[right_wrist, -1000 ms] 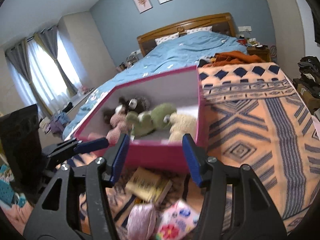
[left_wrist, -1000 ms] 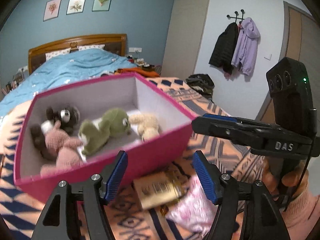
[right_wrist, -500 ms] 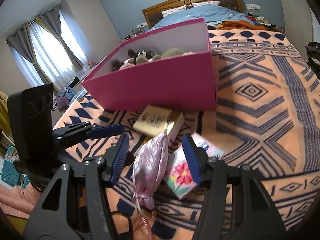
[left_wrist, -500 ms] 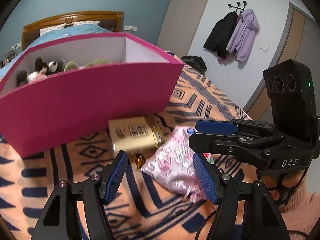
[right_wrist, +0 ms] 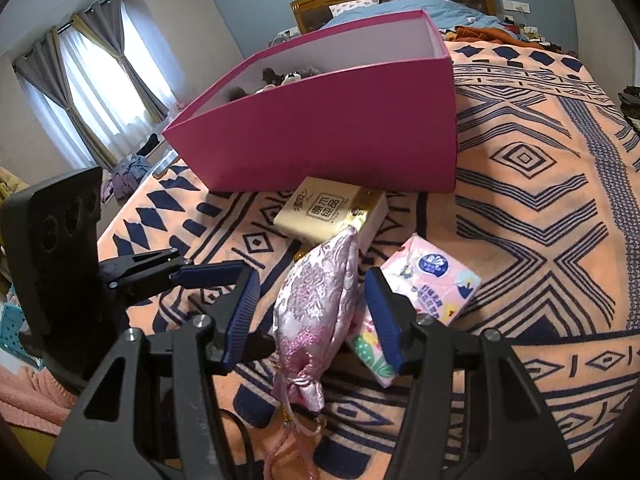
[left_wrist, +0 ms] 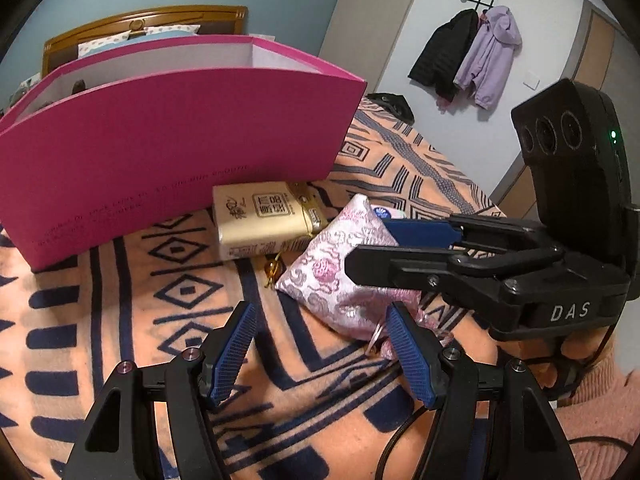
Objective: Organize objects
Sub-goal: 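Move the right tool to the pink silk pouch and grasp it, then lift the pink silk pouch with the right tool over the pink box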
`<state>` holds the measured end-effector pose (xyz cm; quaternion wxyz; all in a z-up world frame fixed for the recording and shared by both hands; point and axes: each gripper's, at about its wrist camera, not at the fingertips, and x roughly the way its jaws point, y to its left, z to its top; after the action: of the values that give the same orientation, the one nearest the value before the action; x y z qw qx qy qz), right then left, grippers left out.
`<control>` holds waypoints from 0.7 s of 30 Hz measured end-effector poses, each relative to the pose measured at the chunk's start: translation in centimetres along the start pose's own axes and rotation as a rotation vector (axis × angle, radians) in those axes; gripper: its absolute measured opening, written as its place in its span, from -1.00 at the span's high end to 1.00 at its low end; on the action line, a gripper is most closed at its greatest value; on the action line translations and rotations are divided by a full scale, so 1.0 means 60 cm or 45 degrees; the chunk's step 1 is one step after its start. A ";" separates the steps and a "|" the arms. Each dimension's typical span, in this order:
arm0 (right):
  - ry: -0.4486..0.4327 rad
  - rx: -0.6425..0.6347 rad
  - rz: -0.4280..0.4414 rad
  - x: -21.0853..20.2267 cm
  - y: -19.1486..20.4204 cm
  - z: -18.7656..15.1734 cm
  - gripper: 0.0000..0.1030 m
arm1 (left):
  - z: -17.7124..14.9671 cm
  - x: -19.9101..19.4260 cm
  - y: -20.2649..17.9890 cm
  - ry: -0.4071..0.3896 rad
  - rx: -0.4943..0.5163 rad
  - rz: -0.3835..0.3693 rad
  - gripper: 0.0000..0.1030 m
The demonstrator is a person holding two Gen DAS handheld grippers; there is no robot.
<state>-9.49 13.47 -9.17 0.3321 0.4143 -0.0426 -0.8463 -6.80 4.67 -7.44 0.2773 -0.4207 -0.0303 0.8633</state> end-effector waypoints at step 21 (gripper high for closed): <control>-0.032 0.047 0.105 -0.021 -0.007 0.008 0.66 | 0.003 0.002 -0.002 0.015 -0.031 -0.146 -0.34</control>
<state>-9.48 14.45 -8.16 0.3583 0.4075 -0.0795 -0.8362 -6.95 4.87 -7.39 0.3213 -0.4265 -0.0631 0.8432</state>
